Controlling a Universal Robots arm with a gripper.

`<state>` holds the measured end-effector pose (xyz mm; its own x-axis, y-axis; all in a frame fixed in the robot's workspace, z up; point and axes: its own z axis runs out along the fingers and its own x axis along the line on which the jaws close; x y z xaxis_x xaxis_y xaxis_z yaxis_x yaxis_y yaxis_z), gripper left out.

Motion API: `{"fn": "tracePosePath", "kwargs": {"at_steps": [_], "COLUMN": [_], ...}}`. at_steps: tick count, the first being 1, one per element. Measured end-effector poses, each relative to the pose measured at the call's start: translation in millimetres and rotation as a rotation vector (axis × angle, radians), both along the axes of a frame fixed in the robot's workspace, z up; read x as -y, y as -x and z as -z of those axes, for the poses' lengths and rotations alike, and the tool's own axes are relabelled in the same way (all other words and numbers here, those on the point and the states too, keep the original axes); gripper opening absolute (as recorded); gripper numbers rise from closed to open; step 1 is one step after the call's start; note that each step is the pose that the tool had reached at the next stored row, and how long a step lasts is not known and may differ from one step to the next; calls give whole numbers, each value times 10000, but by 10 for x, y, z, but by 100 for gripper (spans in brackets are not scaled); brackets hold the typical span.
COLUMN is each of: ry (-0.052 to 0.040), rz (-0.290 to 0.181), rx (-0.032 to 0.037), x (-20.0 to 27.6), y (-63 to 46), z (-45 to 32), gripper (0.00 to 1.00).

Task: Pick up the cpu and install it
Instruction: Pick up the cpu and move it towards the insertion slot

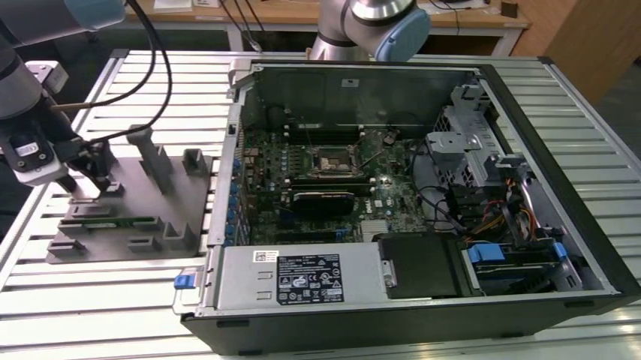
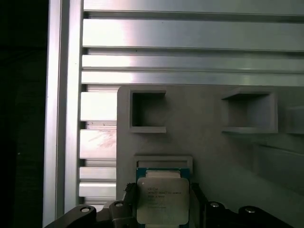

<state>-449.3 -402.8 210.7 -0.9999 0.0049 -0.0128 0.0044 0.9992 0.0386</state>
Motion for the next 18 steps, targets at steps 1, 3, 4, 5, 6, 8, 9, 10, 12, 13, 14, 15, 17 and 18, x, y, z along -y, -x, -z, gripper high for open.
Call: {"fn": "tracePosePath", "kwargs": {"at_steps": [1,3,4,5,6,8,9,10,12,13,14,15,17,18], "ry": [-1,0,-1,-2,-3,-4,-5,-6,-8,-12,-17,-24,-34,-39], "rz": [0,0,0,0,0,0,0,0,0,1,0,0,0,0], "rx": [1,1,1,1,1,1,1,1,2,2,1,2,1,1], "x": [0,0,0,0,0,0,0,0,0,0,0,0,0,0], "y": [0,0,0,0,0,0,0,0,0,0,0,0,0,0], "z": [-9,-31,-42,-53,-63,-84,-94,-103,-118,-126,-136,-145,-166,-175], "gripper": [53,53,53,53,53,53,53,53,53,53,53,53,53,53]}}
